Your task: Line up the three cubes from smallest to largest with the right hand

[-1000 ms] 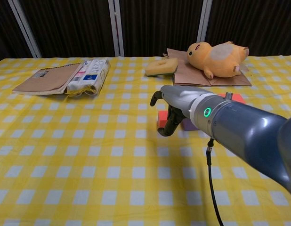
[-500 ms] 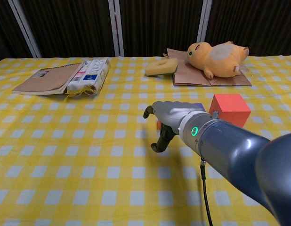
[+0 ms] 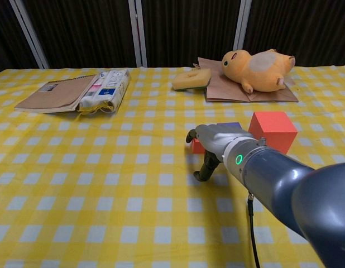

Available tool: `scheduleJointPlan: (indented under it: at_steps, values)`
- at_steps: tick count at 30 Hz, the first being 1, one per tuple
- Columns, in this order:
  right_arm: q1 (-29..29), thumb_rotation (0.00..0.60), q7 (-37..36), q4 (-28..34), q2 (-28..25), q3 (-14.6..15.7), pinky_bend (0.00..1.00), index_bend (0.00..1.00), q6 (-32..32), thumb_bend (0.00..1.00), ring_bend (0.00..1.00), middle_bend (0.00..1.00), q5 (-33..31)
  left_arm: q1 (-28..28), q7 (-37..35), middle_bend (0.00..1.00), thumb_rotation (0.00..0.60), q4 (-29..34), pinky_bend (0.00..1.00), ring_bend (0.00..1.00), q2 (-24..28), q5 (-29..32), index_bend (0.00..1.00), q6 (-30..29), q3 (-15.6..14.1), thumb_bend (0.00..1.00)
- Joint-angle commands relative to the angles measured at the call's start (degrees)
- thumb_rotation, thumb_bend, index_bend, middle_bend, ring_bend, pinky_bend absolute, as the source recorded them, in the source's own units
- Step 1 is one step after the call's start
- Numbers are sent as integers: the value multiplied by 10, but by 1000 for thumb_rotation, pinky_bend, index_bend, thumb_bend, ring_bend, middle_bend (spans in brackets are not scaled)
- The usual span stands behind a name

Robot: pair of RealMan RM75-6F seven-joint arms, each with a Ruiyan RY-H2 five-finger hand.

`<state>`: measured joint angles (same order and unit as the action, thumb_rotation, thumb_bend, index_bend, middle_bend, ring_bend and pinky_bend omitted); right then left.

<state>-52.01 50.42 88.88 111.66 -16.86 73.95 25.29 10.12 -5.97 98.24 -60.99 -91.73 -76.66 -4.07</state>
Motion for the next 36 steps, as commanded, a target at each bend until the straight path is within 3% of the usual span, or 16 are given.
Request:
scheduleJointPlan:
  at_steps: [1,36]
  values:
    - [2,600,4,1,-2,-1,1000,161,3,440,1000,981,-2,0,0,0,600,0,0,0,0,0,0,0,0,0]
    - [40,600,23,40,-46,-4,1000,161,34,441,1000,981,-3,-2,3,0,600,0,0,0,-2,-1,0,-3,0,0]
